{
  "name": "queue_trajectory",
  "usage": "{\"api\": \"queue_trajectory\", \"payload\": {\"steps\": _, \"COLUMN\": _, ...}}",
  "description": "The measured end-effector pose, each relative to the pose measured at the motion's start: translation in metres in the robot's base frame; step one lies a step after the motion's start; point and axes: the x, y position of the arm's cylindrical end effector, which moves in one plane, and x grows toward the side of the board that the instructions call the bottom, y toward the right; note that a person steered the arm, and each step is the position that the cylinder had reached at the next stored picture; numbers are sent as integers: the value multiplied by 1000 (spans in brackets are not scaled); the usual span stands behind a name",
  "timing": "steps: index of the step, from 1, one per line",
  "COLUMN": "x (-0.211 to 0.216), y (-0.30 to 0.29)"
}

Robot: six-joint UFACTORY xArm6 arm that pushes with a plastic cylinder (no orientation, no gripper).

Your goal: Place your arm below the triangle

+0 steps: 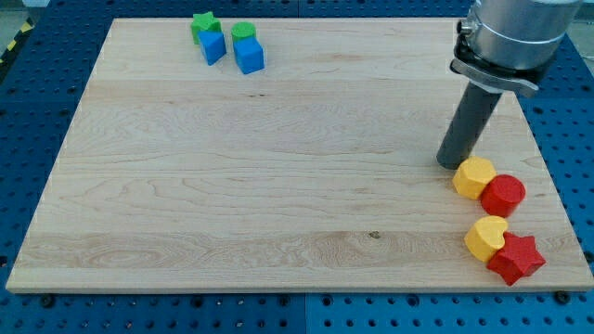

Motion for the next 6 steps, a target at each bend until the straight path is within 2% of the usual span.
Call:
{"api": "queue_trajectory", "payload": {"steps": 2, "x": 34, "y": 35}}
{"api": "queue_trajectory", "payload": {"steps": 3, "x": 34, "y": 43}}
{"api": "queue_trajectory", "payload": {"steps": 4, "x": -9, "y": 19}}
{"api": "queue_trajectory", "payload": {"steps": 5, "x": -47, "y": -51}}
{"api": "queue_trajectory", "payload": {"steps": 6, "x": -81, "y": -151}}
